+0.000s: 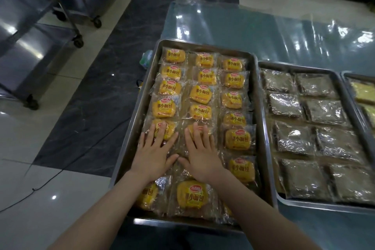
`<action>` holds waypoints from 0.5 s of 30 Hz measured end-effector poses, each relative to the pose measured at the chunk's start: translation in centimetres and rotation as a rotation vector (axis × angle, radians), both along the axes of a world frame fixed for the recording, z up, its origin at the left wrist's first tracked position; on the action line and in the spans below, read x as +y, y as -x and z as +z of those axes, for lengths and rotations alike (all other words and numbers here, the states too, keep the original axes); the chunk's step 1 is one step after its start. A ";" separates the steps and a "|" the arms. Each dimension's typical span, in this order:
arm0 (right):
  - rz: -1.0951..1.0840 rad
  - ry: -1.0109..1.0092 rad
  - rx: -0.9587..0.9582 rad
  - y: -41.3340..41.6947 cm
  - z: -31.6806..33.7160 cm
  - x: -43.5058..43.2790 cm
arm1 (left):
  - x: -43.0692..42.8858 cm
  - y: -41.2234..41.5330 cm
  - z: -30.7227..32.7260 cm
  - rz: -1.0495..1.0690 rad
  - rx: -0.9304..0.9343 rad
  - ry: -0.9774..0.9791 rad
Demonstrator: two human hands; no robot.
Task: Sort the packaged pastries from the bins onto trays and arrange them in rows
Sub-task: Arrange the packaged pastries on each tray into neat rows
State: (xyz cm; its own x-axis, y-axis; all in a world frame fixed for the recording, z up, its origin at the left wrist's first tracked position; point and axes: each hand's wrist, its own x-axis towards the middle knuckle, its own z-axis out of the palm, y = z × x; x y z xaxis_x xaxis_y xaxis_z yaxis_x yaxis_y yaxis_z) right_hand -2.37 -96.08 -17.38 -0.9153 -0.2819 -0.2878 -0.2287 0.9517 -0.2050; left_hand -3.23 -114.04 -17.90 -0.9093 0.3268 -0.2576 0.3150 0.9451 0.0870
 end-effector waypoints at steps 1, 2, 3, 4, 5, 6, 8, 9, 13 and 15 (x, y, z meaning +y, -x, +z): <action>-0.005 -0.011 0.002 0.0 0.0 -0.1 | 0.0 0.0 0.0 0.001 0.006 -0.002; -0.010 -0.020 0.002 0.0 -0.1 -0.2 | 0.1 0.0 0.0 0.002 0.012 -0.006; -0.015 -0.028 0.003 -0.1 -0.1 -0.3 | 0.1 0.0 0.0 0.006 0.016 -0.013; -0.020 -0.038 0.004 -0.1 -0.2 -0.4 | 0.1 0.0 0.0 0.010 0.016 -0.019; -0.026 -0.047 0.000 -0.2 -0.2 -0.5 | 0.1 0.0 0.0 0.011 0.013 -0.019; -0.031 -0.057 -0.006 -0.2 -0.2 -0.6 | 0.1 0.0 0.0 0.012 0.008 -0.014; -0.034 -0.071 -0.017 -0.2 -0.1 -0.8 | 0.1 0.0 0.0 0.016 -0.002 -0.004; -0.032 -0.067 -0.023 -0.1 0.1 -0.8 | 0.0 0.0 0.1 0.018 -0.008 -0.004; -0.082 0.047 -0.012 0.1 0.9 0.0 | -0.1 0.1 0.7 0.025 -0.037 -0.059; -0.159 0.082 0.054 0.2 1.3 1.5 | -0.2 0.2 1.1 0.035 -0.020 -0.106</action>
State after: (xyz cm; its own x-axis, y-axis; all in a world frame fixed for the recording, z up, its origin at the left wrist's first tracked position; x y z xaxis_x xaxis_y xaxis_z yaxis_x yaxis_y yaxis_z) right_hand -2.53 -94.60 -16.07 -0.9635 -0.1534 -0.2192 -0.0898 0.9572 -0.2753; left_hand -3.47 -114.28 -16.77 -0.9157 0.3212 -0.2415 0.2792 0.9407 0.1926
